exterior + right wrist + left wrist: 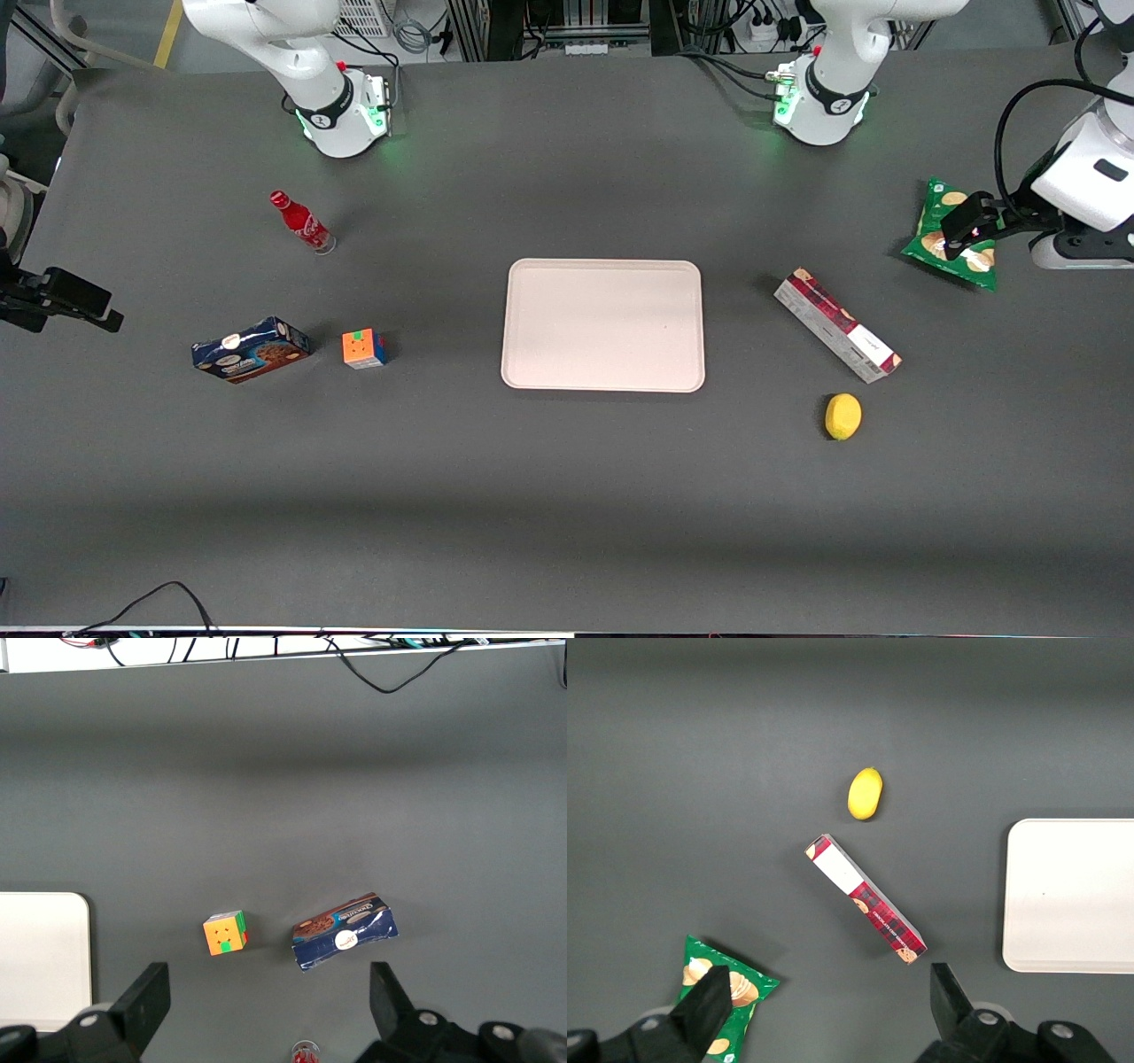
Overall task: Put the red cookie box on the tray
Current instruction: 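Move the left gripper from the green chip bag over the red cookie box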
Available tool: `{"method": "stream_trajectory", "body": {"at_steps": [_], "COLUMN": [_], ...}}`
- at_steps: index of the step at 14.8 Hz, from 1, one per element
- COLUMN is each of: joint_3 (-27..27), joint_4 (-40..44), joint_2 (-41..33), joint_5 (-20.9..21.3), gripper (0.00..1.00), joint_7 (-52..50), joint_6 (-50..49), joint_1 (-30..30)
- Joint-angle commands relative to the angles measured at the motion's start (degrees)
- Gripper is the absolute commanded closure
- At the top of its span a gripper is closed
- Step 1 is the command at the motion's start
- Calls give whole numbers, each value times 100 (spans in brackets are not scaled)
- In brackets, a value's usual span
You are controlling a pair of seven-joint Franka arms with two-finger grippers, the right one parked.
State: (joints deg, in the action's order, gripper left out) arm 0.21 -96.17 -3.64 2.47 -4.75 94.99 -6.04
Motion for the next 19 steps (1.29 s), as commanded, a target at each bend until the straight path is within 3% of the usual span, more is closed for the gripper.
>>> {"method": "stream_trajectory", "body": {"at_steps": [1,7,10,14,19], "joint_3": [-3,23,181,190,409], "joint_4": [152,11,-103,-401,-1516], "joint_2": [65,178,485,943,1181], "joint_5": [-27,-308,-677,-651,-651], "gripper": [0,0,0,0,0], "joint_7": [27,-174,-1578,-3275,-3410], "joint_6": [-25,20,221,756,1986], "joint_1": [6,77,42,-186,-187]}}
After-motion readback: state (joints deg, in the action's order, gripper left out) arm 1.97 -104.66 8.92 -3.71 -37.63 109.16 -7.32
